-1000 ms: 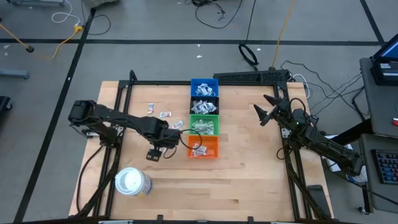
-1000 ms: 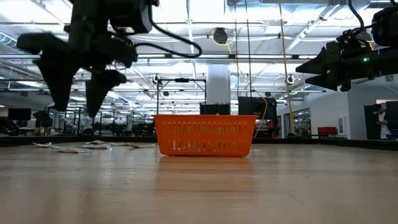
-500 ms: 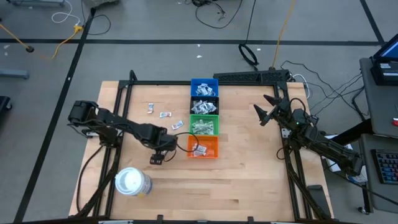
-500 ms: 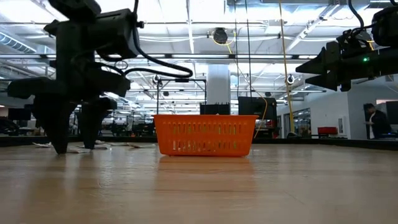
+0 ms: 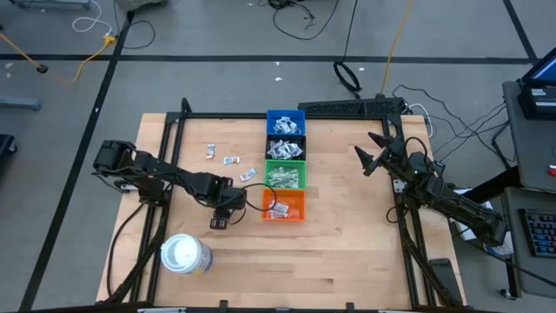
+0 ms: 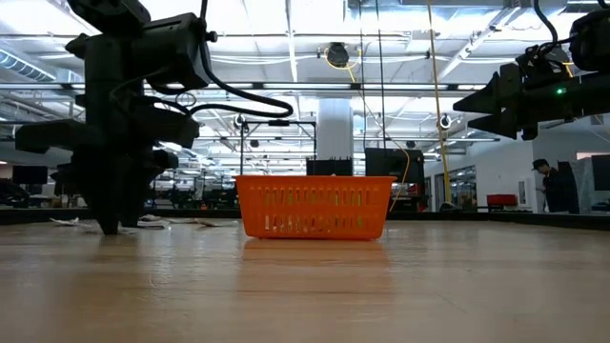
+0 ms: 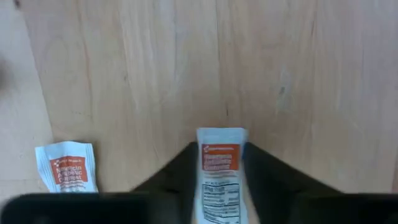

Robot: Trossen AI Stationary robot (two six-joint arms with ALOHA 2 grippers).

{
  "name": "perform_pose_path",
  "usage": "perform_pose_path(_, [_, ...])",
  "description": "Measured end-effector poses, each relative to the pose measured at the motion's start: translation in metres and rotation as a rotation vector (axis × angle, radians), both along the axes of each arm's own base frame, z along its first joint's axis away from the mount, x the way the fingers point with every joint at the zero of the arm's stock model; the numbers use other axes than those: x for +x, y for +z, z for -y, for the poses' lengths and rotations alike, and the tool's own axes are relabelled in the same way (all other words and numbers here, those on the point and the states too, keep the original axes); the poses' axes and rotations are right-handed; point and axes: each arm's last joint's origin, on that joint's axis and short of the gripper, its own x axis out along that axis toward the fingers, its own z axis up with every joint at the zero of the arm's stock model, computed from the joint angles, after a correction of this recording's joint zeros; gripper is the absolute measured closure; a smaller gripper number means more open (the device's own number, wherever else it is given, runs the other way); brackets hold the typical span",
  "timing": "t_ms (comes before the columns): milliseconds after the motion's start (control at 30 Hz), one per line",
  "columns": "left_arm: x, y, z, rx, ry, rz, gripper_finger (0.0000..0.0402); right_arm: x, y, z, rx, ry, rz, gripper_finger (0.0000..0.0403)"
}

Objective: Pick & Place First Aid Supplies
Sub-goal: Put the orange ointment pack into the orange bin

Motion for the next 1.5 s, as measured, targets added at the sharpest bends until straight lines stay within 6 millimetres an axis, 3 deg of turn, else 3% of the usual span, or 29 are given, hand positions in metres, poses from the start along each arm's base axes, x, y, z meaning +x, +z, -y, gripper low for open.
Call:
perform_pose_path(133, [0.000,0.000,0.000,0.001,-0.001,-0.004,0.0362,0.000,0.000,0.000,0.000,0.000,0.000,0.0009])
perform_pose_path(200, [0.000,0.000,0.000,0.002,0.000,-0.005,0.0390,0.000,0.000,0.000,0.000,0.000,0.000,0.0009])
perform_pose_path(367, [-0.001,0.005,0.000,0.008,0.000,-0.037,0.0396,0.000,0.000,0.000,0.000,0.000,0.000,0.0009])
perform_pose_path(800, [0.003,0.064,-0.015,-0.051,0.052,-0.127,0.0399,0.000,0.000,0.000,0.000,0.000,0.000,0.0009])
perform_pose_path(1133, [0.011,0.088,-0.016,-0.127,0.093,-0.127,0.0400,0.000,0.000,0.000,0.000,0.000,0.000,0.0009])
perform_pose_path(1267, [0.030,0.094,-0.012,-0.108,0.111,-0.142,0.0401,0.000,0.000,0.000,0.000,0.000,0.000,0.0009])
perform_pose_path(1500, [0.089,0.103,-0.009,-0.088,0.141,-0.171,0.0401,0.000,0.000,0.000,0.000,0.000,0.000,0.0009])
